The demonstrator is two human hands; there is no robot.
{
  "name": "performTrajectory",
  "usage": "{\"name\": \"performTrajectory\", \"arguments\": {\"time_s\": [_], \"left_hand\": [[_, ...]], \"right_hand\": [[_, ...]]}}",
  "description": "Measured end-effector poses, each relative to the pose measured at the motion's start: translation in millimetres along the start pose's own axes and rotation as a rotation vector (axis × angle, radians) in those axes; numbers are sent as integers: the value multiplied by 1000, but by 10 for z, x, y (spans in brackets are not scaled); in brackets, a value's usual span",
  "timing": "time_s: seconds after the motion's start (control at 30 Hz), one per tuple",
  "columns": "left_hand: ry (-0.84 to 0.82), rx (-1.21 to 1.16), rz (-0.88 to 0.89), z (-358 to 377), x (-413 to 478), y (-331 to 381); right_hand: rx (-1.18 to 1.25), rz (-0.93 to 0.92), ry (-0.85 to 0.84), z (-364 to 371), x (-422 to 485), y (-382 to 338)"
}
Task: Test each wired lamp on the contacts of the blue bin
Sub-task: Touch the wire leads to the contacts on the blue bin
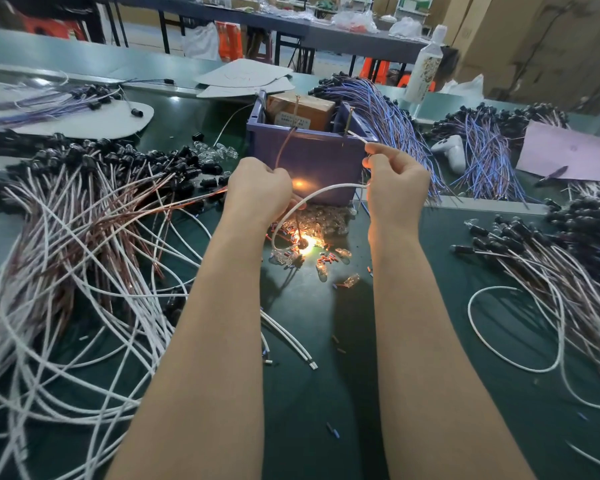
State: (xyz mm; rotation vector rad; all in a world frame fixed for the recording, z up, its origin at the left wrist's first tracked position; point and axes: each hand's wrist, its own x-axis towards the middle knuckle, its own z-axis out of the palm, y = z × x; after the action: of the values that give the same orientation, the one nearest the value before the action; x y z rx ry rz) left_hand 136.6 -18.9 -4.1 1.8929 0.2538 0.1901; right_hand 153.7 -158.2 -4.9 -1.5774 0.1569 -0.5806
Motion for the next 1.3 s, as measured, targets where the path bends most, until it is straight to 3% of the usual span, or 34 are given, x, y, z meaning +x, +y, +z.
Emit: {"name": "performTrajectory", "arguments": {"time_s": [0.17,0.33,0.4,0.53,0.73,0.97,1.03,1.1,1.23,1.3], "left_hand": [[-123,-34,24,8,-71,64],[-516,-108,-74,31,-191,139],[-472,-25,-94,34,-172,89],[-294,609,-14,35,-70,-54],[-389,753,-123,217,-83,-132],[-421,724,-44,176,-137,-45],[-398,678,5,79,-192,90],[-312,544,94,-53,-233,246],[-13,188,418,-186,-412,609],[73,77,578,-138,-525,814]], "right_hand": [[103,58,-62,5,0,-16],[638,378,-303,-24,19,-66],[709,438,-403,-67,27,-62],[690,466,-508,-117,29,-45],[456,468,-530,-76,13,0],[-282,214,-402,-3,8,25],[-377,104,-367,-15,1,-16],[-311,38,-392,-29,-33,-125],[153,163,-737,-64,-166,-438],[317,149,-798,-159,-215,-567]]}}
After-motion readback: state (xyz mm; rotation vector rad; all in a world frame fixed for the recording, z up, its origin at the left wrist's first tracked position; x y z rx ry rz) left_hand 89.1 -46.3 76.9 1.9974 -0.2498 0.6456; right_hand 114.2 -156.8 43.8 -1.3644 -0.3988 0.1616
